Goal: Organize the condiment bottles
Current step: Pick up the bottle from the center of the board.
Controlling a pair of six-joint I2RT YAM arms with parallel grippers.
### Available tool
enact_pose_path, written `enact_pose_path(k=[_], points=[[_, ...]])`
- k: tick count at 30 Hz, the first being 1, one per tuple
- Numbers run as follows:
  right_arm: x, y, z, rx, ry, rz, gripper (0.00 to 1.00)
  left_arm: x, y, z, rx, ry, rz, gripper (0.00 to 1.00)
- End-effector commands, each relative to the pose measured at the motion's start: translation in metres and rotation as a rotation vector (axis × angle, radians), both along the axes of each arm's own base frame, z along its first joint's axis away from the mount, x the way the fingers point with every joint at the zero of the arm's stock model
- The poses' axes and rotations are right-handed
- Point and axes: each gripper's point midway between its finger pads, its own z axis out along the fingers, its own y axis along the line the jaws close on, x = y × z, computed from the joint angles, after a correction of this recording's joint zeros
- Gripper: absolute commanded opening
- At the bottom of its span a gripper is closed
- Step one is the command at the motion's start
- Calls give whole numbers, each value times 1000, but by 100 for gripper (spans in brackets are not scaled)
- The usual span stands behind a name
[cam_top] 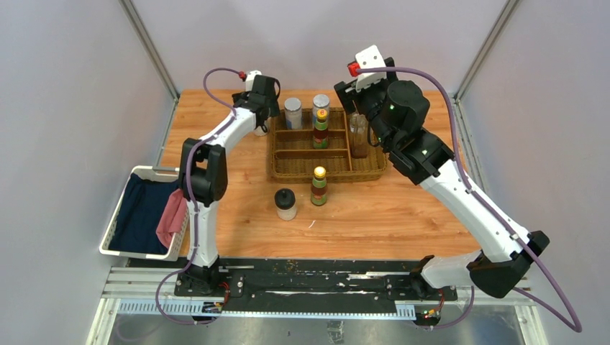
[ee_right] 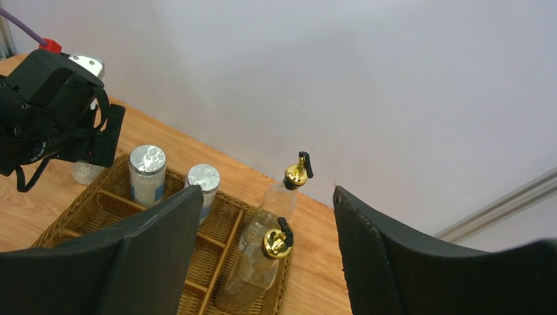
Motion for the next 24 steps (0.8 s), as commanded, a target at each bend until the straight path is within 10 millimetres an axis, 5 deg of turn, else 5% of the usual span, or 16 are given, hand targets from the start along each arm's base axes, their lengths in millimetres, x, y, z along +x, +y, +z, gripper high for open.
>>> enact_pose_path(k=[1,20,24], points=[[6,-1,0,-5,-16,-12,77,12,0,1,-9,-26,-1,100],[14,7,-8,-14,-2,-8,77,21,7,-12,-9,-32,2,100],[14,6,-7,-10,-2,-10,77,20,6,-15,-15,-27,-3,94]])
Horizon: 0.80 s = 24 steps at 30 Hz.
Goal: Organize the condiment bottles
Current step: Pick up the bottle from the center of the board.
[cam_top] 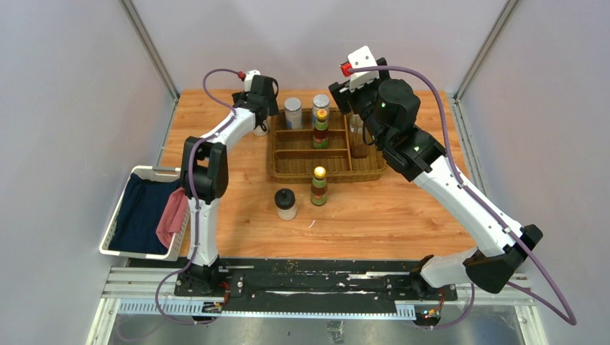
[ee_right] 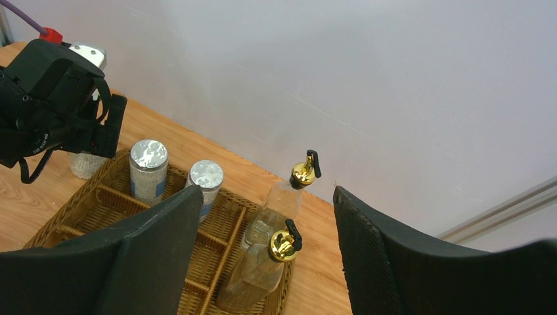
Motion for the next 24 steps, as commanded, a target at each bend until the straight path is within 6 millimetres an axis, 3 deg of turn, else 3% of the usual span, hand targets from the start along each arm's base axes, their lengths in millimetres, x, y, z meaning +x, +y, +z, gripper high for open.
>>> enact_pose_path(k=[1,6,11,17,24], points=[[2,-4,5,12,-20,-10,77,5,2,-6,-5,-6,-2,92],[0,-4,5,19,-19,-6,77,3,1,-8,-15,-5,-1,70],[-3,-5,6,30,-22,-3,77,0,3,-7,-19,-2,13,36],[-5,-6,6,38,-21,1,77,-4,5,-7,-21,7,29,1],[-4,-4,6,38,-16,8,77,-8,10,1,-21,-15,51,0]])
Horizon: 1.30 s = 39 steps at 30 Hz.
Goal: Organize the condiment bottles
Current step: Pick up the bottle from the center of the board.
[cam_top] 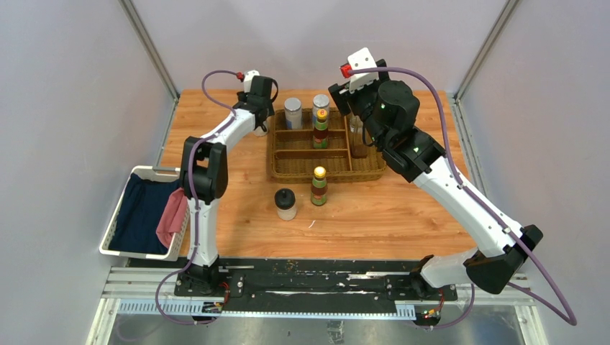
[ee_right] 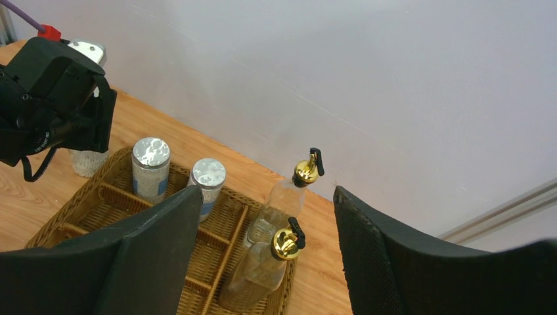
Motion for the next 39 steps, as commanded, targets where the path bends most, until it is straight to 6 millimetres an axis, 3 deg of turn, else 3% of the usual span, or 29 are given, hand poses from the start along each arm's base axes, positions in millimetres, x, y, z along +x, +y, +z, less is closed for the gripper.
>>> enact_pose_path(k=[1,13,24,39], points=[[-4,-5,9,32,-20,2,77,-11,11,4,5,-3,41,0],[7,3,-2,5,0,-6,77,-18,25,47,44,-81,77,0],[13,5,-8,-6,12,-20,77,-25,28,69,53,-125,90,0],[18,-9,-5,8,15,-68,77,-42,17,103,84,-179,75,0]])
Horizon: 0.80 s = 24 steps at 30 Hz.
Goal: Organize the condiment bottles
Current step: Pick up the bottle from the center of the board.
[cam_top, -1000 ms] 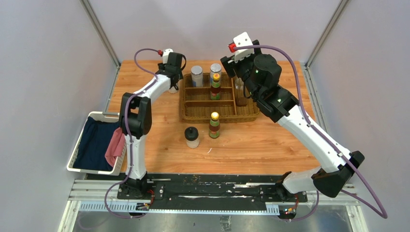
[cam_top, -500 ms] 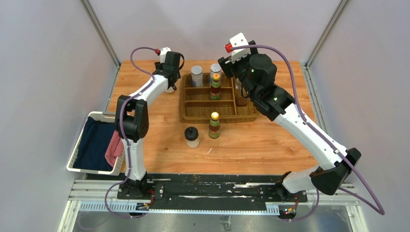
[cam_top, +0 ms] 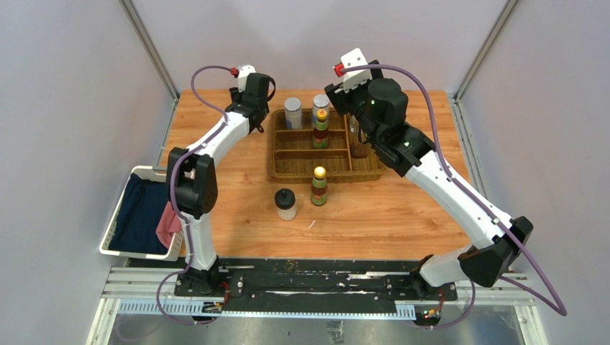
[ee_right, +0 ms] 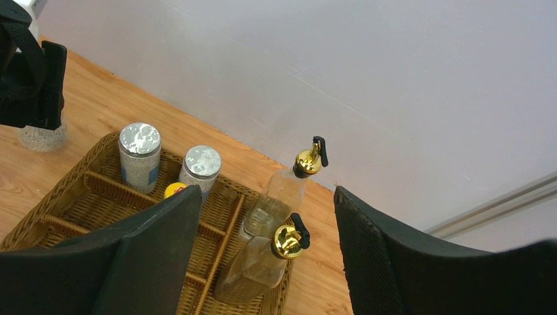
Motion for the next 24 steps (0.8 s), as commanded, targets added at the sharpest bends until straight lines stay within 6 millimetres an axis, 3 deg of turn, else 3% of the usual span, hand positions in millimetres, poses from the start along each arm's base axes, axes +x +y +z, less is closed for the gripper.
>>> enact_pose_path(k=[1,24], points=[[0,-14,17,42,-28,-45,77,-6,1,47,8,-112,26,0],[-3,-22,15,48,-12,-60,77,-37,-22,81,57,-170,-6,0]])
